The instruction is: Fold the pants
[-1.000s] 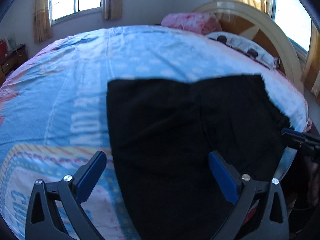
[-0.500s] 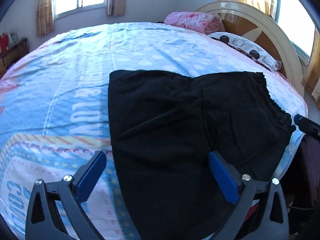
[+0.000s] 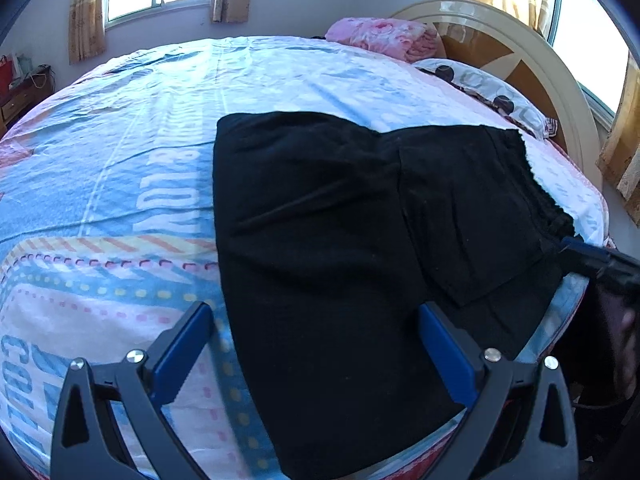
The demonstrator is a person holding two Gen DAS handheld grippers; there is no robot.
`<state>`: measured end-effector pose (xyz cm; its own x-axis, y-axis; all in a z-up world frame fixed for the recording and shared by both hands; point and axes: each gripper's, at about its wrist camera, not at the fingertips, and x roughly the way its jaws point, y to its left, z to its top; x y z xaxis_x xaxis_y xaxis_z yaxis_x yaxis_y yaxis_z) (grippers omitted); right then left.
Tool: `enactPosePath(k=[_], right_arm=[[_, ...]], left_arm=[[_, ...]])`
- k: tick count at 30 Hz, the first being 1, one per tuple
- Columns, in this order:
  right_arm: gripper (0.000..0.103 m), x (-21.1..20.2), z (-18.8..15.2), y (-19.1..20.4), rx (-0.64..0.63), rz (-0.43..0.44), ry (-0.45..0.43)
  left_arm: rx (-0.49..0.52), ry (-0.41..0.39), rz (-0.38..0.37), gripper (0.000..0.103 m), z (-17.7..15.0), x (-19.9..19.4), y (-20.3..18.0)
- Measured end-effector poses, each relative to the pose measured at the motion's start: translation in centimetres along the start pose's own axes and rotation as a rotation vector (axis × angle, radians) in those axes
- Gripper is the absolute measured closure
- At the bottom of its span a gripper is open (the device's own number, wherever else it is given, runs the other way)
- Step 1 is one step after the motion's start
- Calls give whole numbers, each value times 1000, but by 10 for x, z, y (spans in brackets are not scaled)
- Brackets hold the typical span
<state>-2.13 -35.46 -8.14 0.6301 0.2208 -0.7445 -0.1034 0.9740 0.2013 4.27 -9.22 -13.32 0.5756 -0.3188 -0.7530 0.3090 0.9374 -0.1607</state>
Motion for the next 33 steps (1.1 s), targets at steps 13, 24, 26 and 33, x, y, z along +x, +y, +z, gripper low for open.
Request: enactPosePath(k=[13,24,26,33], right_arm=[[46,0,25,-77,229,-3,-28],[46,31,35,-94,280,75,-10],[46,35,38,-94,302,111,0],[46,48,34,-89,287,192,56]], left_arm=[[5,23,-84,0,20,10,8],[17,65,-115,0,35,19,11],[41,74,-110,0,36,20,9],[38,68,-110,0,40,26,8]])
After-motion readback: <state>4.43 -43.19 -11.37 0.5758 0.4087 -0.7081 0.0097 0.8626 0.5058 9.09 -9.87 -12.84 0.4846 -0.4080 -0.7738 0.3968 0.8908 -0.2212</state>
